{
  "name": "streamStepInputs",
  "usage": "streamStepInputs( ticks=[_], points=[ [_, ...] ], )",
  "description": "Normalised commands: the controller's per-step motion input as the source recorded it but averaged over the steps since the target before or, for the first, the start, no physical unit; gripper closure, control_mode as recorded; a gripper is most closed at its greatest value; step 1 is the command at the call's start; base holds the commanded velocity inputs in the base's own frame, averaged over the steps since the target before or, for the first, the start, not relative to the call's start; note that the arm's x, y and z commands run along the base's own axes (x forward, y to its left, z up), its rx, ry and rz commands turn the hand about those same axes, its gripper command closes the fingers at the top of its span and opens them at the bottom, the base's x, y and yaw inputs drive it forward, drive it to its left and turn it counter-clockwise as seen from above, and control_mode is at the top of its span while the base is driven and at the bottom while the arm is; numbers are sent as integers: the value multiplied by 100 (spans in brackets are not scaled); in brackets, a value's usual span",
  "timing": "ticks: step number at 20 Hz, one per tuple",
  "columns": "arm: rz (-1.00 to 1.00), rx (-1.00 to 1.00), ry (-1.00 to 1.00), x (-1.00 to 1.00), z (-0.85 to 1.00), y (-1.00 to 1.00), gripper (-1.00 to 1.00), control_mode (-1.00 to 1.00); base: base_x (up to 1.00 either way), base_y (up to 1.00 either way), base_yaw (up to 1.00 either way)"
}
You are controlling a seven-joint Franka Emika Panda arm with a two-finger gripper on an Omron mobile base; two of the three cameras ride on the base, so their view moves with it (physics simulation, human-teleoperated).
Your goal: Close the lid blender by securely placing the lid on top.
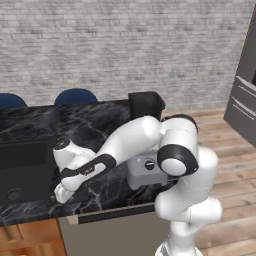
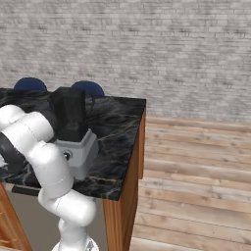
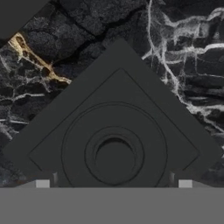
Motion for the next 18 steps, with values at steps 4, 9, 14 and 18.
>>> streamStepInputs(
  ticks=[4, 9, 14, 18],
  points=[
    [-1, -1, 0, 8, -7, 38, -100, -100, 0, 0, 0],
    [-1, -1, 0, 18, -2, 36, -100, -100, 0, 0, 0],
    [0, 0, 0, 16, -1, 25, -100, -100, 0, 0, 0],
    [0, 0, -1, 15, -5, 13, -100, -100, 0, 0, 0]
  ],
)
